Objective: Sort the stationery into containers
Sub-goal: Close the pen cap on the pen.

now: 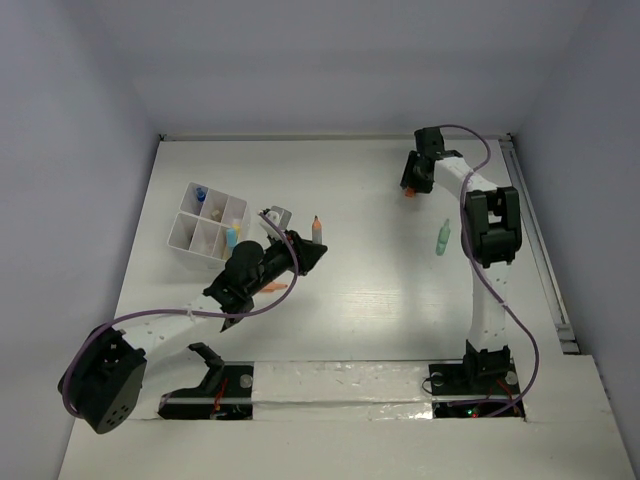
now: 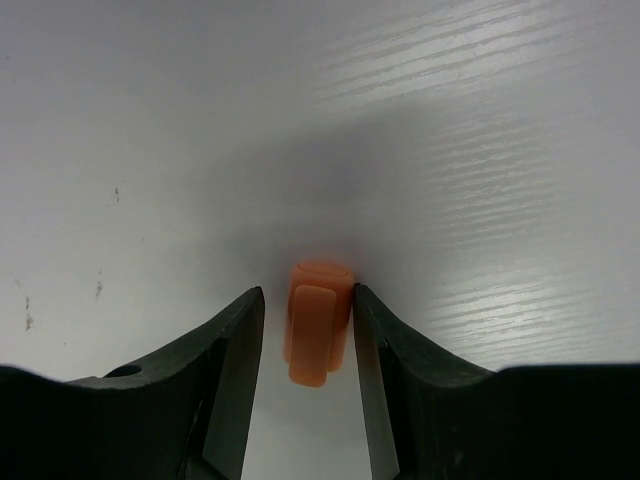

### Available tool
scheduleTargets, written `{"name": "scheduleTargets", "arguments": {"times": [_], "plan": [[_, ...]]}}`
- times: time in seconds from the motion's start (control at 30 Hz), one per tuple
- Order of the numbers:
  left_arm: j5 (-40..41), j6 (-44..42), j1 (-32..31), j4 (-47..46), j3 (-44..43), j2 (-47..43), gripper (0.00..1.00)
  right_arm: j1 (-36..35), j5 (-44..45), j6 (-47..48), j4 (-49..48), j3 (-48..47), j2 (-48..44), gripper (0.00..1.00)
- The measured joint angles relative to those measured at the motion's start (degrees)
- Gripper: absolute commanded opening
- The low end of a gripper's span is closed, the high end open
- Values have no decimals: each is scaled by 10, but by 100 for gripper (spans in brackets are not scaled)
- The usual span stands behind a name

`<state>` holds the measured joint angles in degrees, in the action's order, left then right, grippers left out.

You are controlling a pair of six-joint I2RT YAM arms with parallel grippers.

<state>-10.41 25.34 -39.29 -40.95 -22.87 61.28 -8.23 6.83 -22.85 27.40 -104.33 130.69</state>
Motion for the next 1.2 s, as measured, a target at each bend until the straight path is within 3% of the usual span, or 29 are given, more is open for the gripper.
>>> {"name": "scheduleTargets", "arguments": {"times": [0.2,0.37,0.47,0.73,0.97,1.1,1.2], "plan": [[1,0,0,0,0,-5,0,-1,4,29,48,-49,23,42],[0,0,0,0,0,-5,0,-5,17,51,78,-77,37,11],[0,0,0,0,0,-5,0,-5,18,54,72,-69,33,10],[-3,0,0,0,0,-5,0,-30,-43,35,-35,158,-138,5],[-14,0,0,-12,0,9,0,-189,-119,-76,-344,392,-414,5],[-15,0,0,-12,0,14,0,-249,-149,-148,-497,470,-447,4],[-14,0,0,-12,0,14,0,-268,-148,-179,-544,502,-443,4]]}}
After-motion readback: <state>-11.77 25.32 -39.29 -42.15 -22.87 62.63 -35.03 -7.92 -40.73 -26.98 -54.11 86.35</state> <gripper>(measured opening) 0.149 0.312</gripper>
